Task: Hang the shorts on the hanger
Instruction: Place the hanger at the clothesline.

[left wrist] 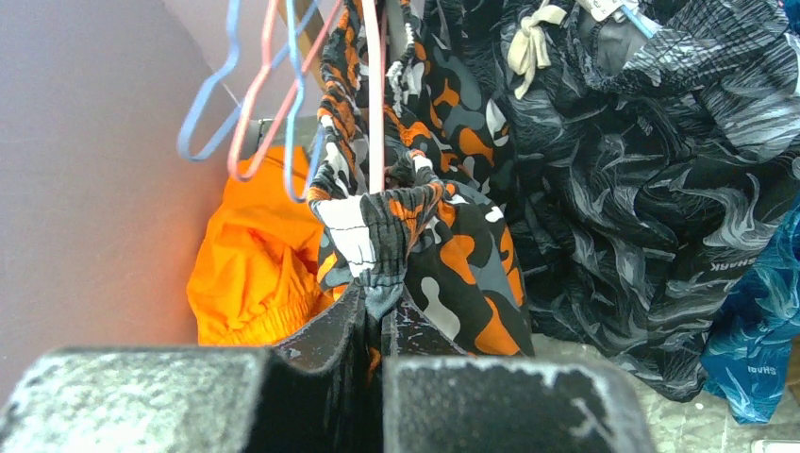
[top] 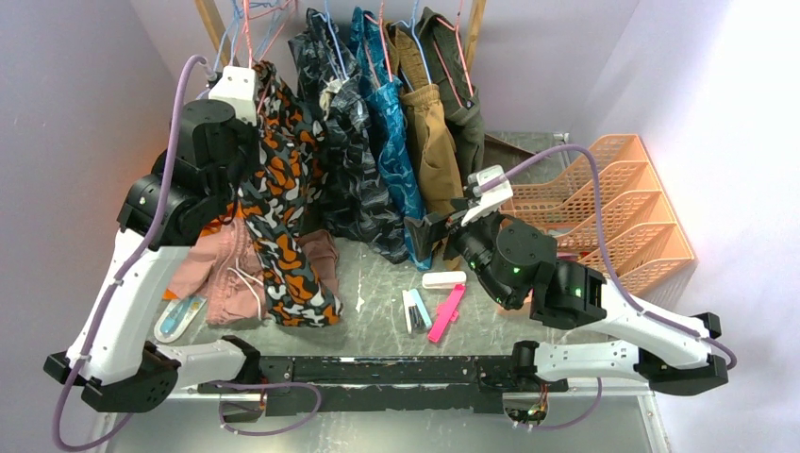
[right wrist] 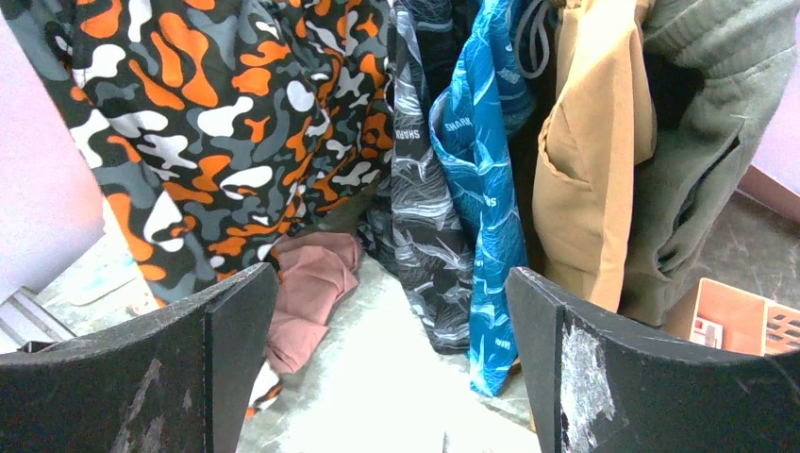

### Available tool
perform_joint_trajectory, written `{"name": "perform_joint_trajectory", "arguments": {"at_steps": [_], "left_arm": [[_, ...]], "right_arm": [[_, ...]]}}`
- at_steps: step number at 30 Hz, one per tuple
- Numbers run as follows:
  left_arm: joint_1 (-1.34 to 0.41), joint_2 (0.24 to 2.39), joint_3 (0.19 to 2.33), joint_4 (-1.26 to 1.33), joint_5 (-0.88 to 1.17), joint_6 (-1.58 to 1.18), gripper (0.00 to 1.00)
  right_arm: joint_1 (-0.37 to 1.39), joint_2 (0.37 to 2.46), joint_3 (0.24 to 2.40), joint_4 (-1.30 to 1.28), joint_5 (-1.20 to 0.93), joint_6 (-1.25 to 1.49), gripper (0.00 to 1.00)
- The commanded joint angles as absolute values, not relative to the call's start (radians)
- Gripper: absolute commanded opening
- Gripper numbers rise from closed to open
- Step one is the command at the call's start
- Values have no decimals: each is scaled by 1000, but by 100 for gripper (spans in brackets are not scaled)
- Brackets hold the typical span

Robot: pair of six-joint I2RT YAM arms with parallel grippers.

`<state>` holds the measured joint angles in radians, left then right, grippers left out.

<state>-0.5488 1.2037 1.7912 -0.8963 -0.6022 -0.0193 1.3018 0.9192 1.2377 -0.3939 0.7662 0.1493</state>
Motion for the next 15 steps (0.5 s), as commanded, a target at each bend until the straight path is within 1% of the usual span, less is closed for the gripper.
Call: {"name": "perform_joint_trajectory", "arguments": {"at_steps": [1,5,10,15], "left_arm": [[-494,1191,1766,-752,-465,-47,7],[-492,1172,1750,-664,-381,-37,7],[-492,1145,1753,-600,-323,25,7],[-492,1169,1815,-613,-378,90,7]], "right_arm": [[1299,887,1221,-423,765,159,96],[1299,876,1209,-429,764,165,96],[1300,869,1203,-430,766,165,96],[1299,874,1204,-423,768,150,96]]}}
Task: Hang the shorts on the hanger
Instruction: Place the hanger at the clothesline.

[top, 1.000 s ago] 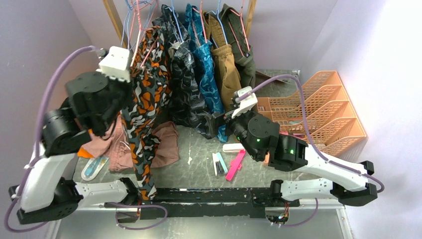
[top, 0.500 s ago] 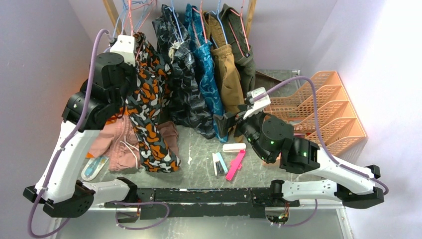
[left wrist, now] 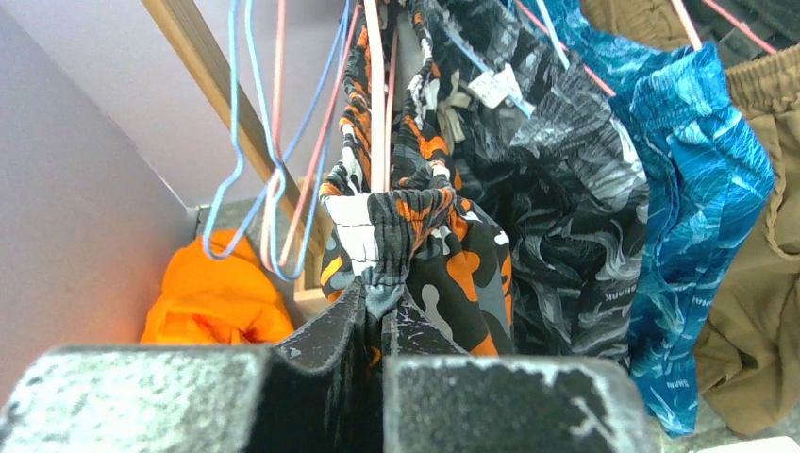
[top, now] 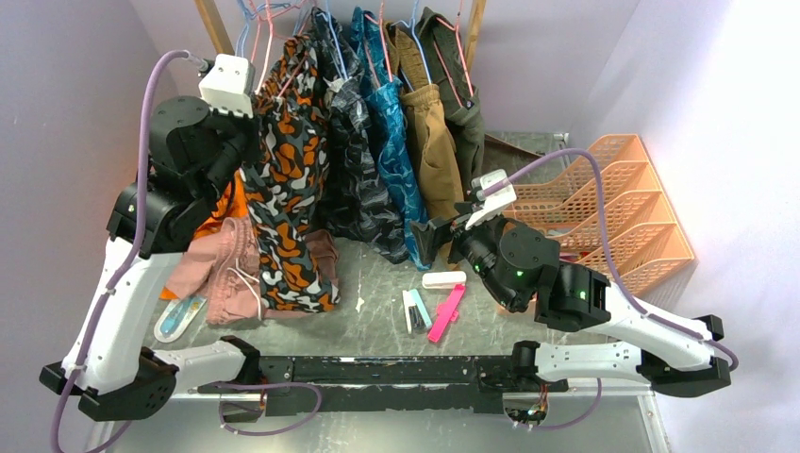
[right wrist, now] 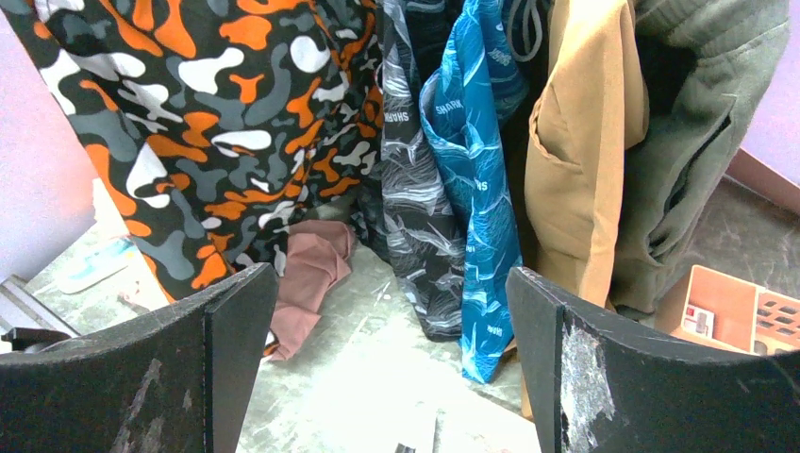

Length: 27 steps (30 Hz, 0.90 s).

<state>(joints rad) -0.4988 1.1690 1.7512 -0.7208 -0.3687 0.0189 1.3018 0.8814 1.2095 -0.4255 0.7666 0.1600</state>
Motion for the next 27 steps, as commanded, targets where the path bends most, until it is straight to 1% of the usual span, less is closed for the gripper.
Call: {"name": "perform_joint_trajectory", "arguments": {"at_steps": [1,8,14,19,27], "left_arm": [[-492,1172,1822,-612,-391,101,7],[-492,1222,1855,-606,-460,118,7],[-480,1250,1857,-529,-459,104,7],[-469,1264,1850,-450,-508,115,7],[-456,1280,1856,-380,-478,136,7]], "right_arm": [[1299,875,1204,-421,766,146,96],[1299,886,1212,-424,760,125,96],[1299,873,1199,-428,751,127,96],[1299,860,1184,-435,741,136,96],[1299,841,1159,-431,745,137,96]]}}
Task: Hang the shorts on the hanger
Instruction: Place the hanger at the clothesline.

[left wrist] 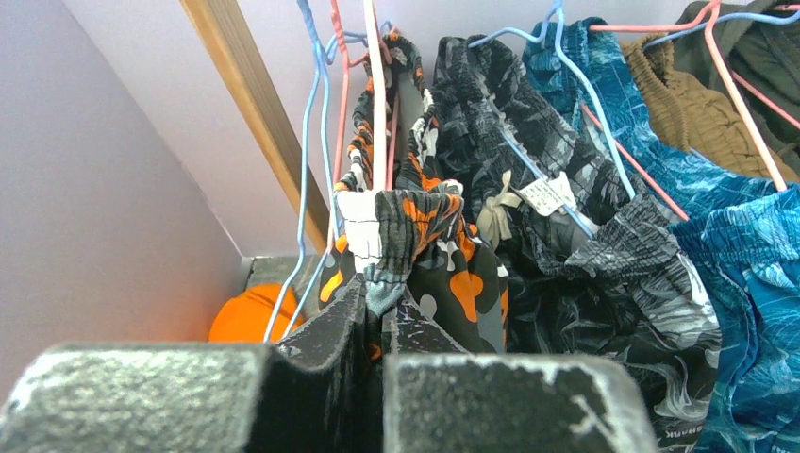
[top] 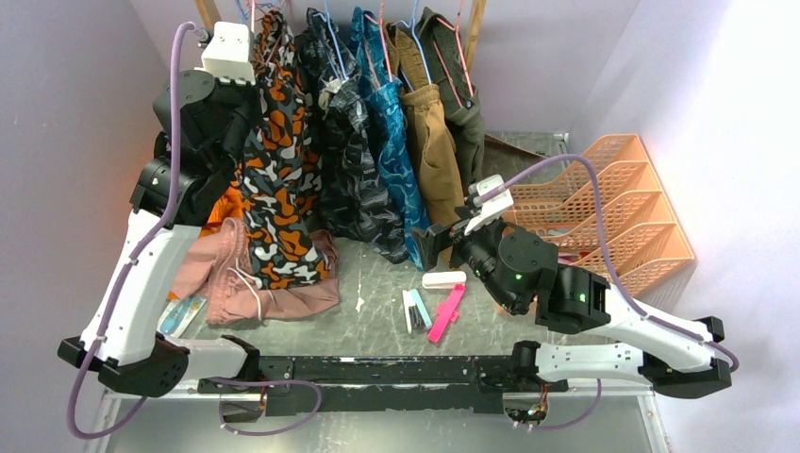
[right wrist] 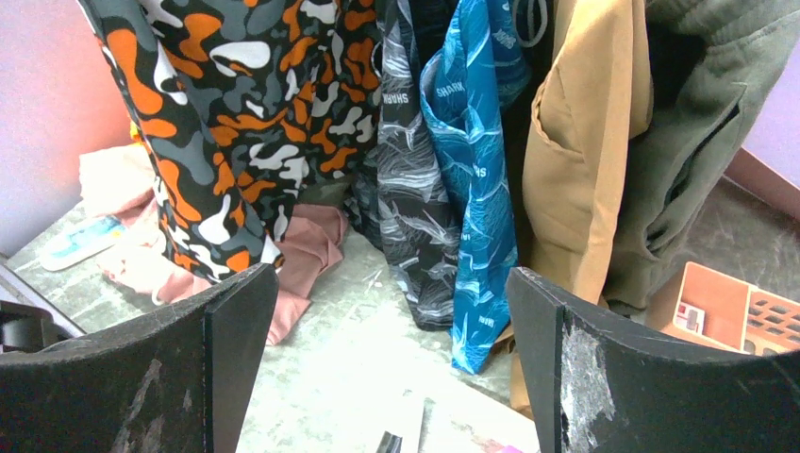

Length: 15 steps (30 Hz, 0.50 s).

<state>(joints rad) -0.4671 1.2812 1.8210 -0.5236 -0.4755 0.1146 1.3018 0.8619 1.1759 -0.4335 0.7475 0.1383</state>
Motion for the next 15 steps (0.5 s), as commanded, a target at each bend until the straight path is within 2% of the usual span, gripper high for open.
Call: {"name": "perform_joint_trajectory", "arguments": {"at_steps": [1,6,15], "left_arm": [[-456,1281,1857,-381,-479,140,7],[-456,1267,1830,-394,-432,160,7],[-455,1172,1636,-308,-338,172,7]], "right_arm": [[1299,837,1155,-428,745,136,96],[1299,830,1135,-423,748,134,96],[1299,828,1126,-430,752,136,96]]}}
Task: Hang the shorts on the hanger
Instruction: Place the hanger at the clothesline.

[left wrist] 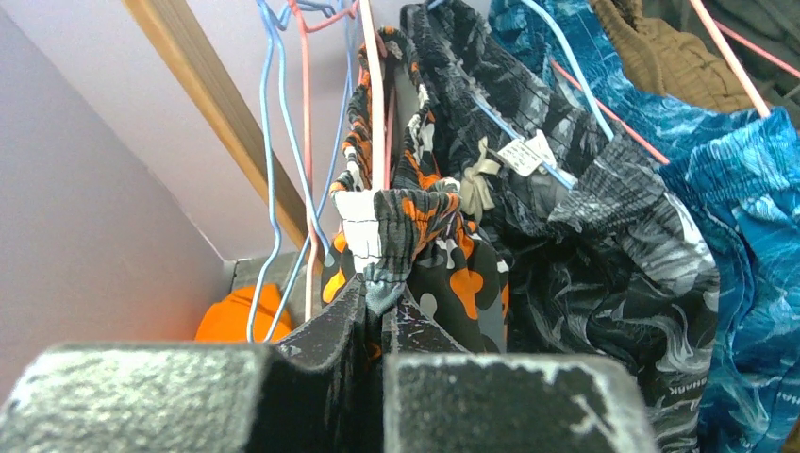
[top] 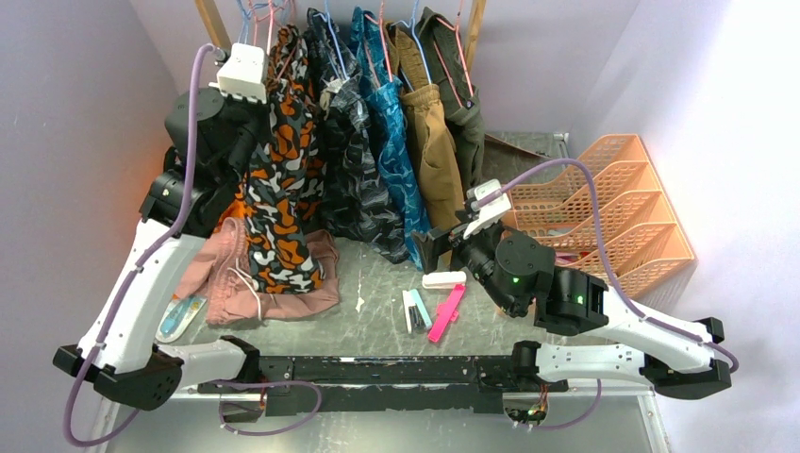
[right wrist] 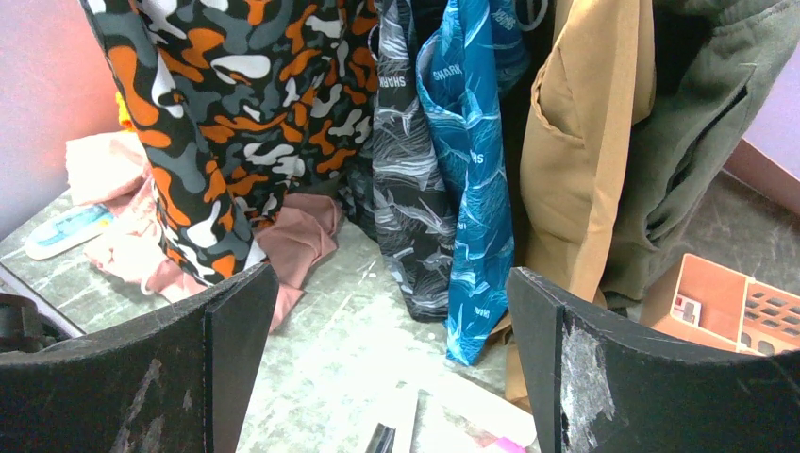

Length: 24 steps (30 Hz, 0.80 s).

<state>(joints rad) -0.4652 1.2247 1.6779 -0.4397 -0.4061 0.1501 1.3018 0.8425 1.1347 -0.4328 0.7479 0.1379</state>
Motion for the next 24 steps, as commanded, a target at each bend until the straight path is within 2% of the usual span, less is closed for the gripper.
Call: {"name": "perform_joint_trajectory", "arguments": {"at_steps": [1,14,18,24], "left_arm": [[-455,1160,1627,-288,-332,175,7],[-455,1016,1499,-117,-251,192,7],[-454,1031,1510,-126,-236,197,7],[-455,1106,1564,-185,-360,234,7]], "right_arm": [[1299,828,1126,-431,752,137,96],[1299,828,1106,-415,764,140,96],[1300,833,1104,-412,765,138,96],[1299,829,1101,-417,766,145,96]]}}
